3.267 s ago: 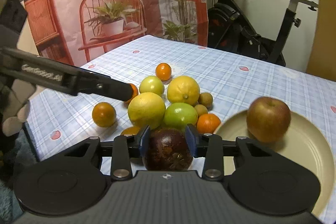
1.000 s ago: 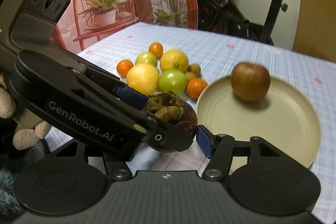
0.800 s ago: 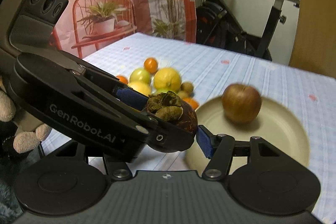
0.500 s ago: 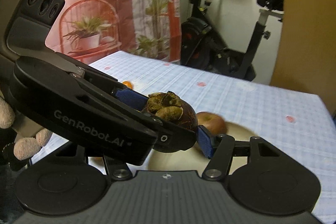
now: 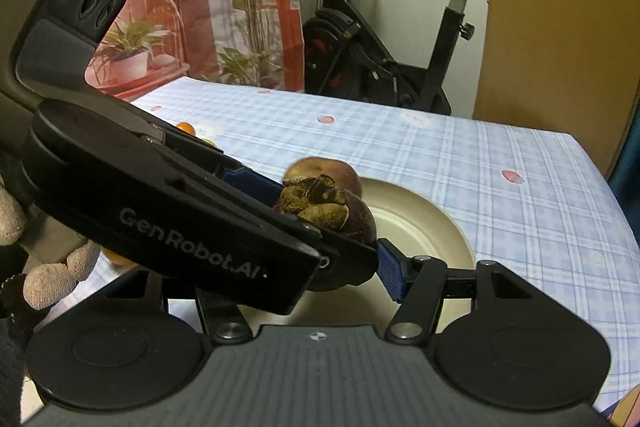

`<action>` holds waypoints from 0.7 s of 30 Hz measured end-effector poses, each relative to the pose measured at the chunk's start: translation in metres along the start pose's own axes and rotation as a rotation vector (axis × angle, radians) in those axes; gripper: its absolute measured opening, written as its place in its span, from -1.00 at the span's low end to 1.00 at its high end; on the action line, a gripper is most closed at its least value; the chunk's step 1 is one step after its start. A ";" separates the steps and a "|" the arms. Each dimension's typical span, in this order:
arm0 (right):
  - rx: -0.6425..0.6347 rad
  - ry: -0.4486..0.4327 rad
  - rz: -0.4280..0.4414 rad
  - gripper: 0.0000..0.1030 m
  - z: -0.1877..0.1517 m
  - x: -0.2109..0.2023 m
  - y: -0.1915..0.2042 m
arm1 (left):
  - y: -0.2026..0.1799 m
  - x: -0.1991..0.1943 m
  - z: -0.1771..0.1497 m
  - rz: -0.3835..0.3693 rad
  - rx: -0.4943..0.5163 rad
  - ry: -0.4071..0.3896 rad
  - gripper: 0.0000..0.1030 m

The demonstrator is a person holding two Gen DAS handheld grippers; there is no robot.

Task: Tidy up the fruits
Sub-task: 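Lift the mangosteen with the left tool and carry it beside the apple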

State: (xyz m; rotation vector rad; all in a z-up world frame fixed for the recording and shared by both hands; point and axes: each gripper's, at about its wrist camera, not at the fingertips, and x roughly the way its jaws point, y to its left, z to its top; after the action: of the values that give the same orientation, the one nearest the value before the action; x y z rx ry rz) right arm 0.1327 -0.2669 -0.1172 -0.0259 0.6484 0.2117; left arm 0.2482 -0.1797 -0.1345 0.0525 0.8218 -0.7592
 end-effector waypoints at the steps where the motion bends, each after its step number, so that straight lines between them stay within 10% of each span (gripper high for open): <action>1: -0.005 0.002 -0.007 0.20 0.000 0.002 -0.002 | 0.000 0.003 0.002 0.003 -0.004 0.000 0.27; 21: -0.036 0.015 -0.120 0.18 -0.004 0.029 -0.025 | -0.001 0.015 0.012 -0.010 -0.010 -0.028 0.23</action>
State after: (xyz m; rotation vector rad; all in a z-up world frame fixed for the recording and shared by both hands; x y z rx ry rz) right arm 0.1574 -0.2859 -0.1390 -0.1007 0.6554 0.1075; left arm 0.2614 -0.1929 -0.1360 0.0293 0.7993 -0.7635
